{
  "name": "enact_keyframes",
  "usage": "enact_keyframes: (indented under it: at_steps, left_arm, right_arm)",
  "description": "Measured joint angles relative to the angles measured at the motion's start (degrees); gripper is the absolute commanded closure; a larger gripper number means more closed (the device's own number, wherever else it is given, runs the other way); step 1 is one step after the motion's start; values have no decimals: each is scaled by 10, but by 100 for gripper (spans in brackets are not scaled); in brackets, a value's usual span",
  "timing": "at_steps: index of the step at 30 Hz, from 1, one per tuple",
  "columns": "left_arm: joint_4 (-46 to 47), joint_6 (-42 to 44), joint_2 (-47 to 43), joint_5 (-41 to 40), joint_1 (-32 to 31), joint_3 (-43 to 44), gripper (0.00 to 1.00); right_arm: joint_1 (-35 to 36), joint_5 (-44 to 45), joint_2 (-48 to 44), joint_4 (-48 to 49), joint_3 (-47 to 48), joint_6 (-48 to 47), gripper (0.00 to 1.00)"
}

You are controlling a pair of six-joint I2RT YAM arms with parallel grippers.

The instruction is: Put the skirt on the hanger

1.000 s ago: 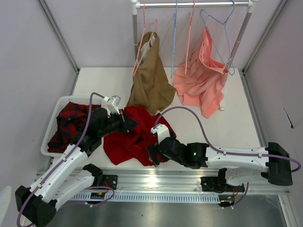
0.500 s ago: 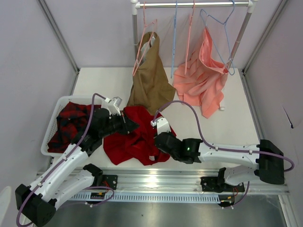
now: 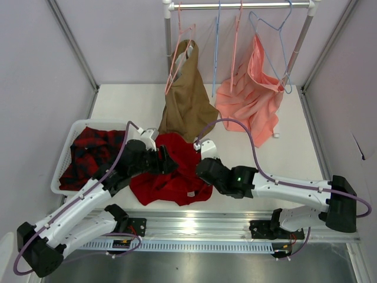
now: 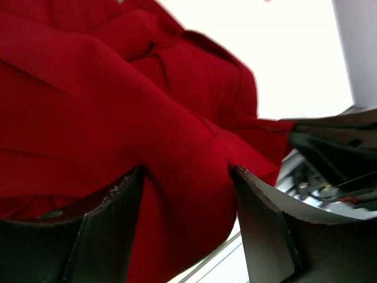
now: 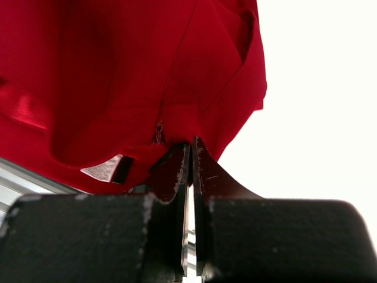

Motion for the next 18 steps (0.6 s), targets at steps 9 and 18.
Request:
enact_keyframes:
  at_steps: [9, 18]
  left_arm:
    - [-96, 18, -3, -90, -70, 25, 38]
    - [-145, 18, -4, -122, -112, 26, 34]
  right_arm:
    - [-33, -10, -1, -23, 0, 4, 100]
    - [-68, -36, -4, -29, 2, 4, 100]
